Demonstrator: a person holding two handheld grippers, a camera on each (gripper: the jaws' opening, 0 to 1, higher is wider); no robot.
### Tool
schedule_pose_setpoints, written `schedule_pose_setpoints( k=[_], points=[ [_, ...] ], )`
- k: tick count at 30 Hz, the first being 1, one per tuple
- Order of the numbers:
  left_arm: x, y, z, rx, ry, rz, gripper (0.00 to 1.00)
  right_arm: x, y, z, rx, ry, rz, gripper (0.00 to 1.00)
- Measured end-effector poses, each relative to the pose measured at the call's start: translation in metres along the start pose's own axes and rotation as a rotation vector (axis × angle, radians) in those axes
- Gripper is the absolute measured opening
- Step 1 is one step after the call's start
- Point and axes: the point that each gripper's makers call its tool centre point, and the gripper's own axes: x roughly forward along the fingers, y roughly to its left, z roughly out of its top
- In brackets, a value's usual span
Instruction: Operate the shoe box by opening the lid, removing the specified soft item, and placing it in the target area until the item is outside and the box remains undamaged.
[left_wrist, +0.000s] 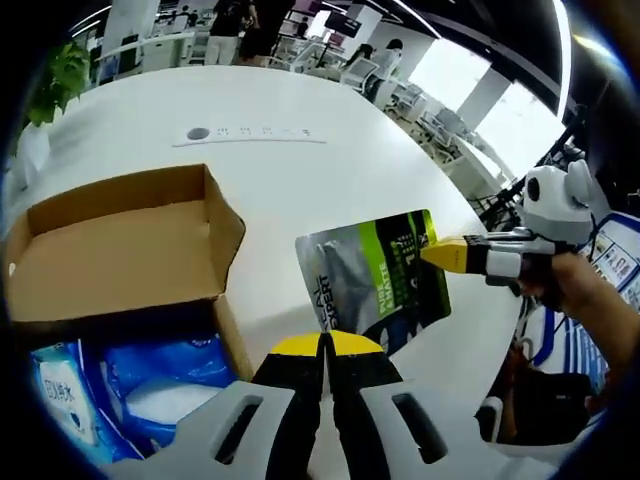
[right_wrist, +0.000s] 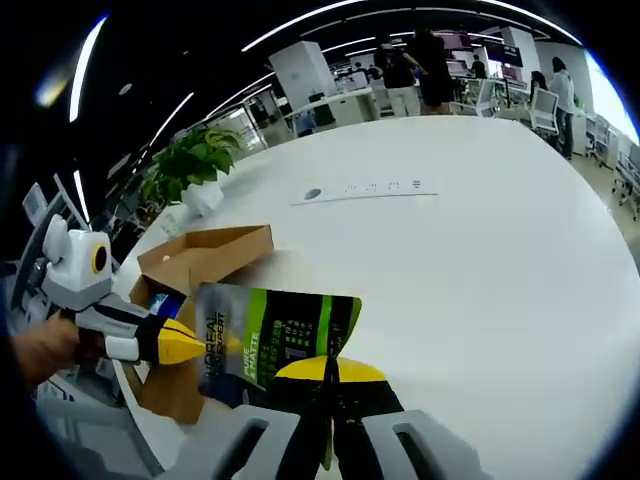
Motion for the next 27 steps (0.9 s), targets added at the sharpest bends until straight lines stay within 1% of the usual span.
schedule_pose_setpoints(
  k=[6,11,14,18,22,23,24,27],
  points=[
    [0.01,0.003,-0.007,0.033,0.027,0.021,0.0,0.012,-0.007,-0.008,-0.01,0.02,-0.009,0.0],
    [0.011,0.006,-0.004,0.075,0.022,0.039,0.0,0.019,-0.014,-0.012,-0.016,0.019,-0.013,0.0],
    [0.011,0.007,-0.005,0.102,0.025,0.049,0.0,0.023,-0.015,-0.014,-0.015,0.017,-0.009,0.0],
    [0.014,0.006,-0.006,0.179,0.03,0.074,0.0,0.027,-0.017,-0.016,-0.017,0.024,-0.008,0.0],
    [0.015,0.007,-0.006,0.235,0.039,0.091,0.0,0.029,-0.018,-0.019,-0.003,0.025,-0.007,0.0],
    [0.016,0.008,-0.006,0.262,0.042,0.099,0.0,0.029,-0.017,-0.02,-0.002,0.026,-0.007,0.0],
    [0.017,0.008,-0.006,0.269,0.045,0.102,0.0,0.03,-0.017,-0.021,-0.001,0.027,-0.006,0.0],
    [0.018,0.009,-0.007,0.336,0.056,0.119,0.0,0.032,-0.017,-0.024,0.0,0.025,-0.006,0.0]
  ],
)
